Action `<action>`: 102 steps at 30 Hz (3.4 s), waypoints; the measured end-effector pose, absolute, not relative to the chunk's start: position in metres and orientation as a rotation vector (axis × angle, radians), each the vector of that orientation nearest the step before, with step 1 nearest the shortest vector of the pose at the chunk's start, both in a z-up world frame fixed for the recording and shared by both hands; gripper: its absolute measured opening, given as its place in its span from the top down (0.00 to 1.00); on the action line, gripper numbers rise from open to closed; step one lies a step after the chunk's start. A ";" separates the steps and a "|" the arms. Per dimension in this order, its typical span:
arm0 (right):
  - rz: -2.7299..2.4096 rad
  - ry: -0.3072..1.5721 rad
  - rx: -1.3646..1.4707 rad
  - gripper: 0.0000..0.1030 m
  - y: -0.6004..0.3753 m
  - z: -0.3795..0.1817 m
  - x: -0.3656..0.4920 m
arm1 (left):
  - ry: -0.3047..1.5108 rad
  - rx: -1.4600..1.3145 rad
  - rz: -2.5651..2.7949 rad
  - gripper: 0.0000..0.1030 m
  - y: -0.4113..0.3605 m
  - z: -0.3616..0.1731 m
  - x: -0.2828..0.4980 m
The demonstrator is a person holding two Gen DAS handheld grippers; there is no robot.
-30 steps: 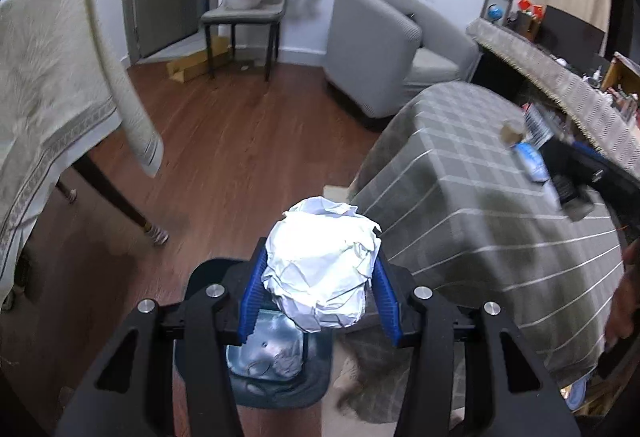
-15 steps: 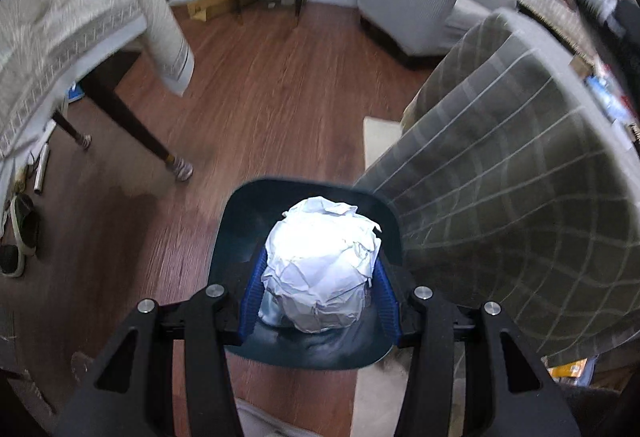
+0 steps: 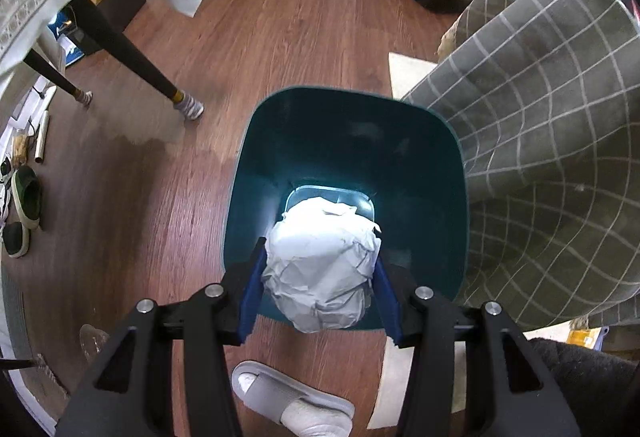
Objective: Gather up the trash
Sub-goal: 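Carry the white paper over the teal bin and open the left gripper, then lower the black snack bag into the teal bin and open the right gripper, then move both tools back toward the table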
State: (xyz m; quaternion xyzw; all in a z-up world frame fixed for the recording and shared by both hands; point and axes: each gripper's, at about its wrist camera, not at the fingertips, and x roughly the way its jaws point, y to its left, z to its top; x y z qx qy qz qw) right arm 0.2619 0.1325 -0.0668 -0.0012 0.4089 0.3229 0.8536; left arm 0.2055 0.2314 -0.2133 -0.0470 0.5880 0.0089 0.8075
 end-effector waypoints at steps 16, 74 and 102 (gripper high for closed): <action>0.657 0.956 -0.058 0.37 0.171 -0.104 0.270 | 1.092 -0.187 0.048 0.34 0.267 -0.166 0.188; 0.638 1.082 -0.285 0.28 0.195 -0.201 0.256 | 0.635 -0.238 0.021 0.68 0.271 0.021 0.142; 0.540 0.768 -0.168 0.23 0.074 -0.047 0.265 | 0.620 -0.149 -0.078 0.41 0.161 0.037 0.182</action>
